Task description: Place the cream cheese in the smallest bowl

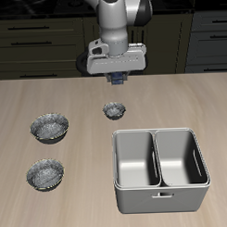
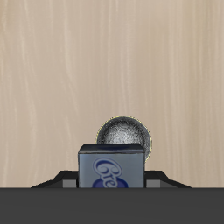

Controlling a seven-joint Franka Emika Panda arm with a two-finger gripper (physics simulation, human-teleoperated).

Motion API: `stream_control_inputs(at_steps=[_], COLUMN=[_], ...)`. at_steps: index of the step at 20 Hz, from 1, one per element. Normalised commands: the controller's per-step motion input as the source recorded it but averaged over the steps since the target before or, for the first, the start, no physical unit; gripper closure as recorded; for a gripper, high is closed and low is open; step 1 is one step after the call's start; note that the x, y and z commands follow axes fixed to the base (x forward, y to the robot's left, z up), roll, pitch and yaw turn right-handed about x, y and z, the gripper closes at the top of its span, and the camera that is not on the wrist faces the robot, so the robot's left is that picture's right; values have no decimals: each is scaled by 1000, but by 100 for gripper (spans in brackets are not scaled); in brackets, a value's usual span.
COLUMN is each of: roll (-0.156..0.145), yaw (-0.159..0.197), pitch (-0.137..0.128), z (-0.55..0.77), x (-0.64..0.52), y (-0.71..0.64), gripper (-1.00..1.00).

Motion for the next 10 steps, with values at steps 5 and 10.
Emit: stream_control_inputs(at_steps=[5,10], roll=[-61,-35], yaw=[33,-4], pitch=[-31,-10], z=[42,20], x=[55,53], y=[-333,-157], gripper=[100,100])
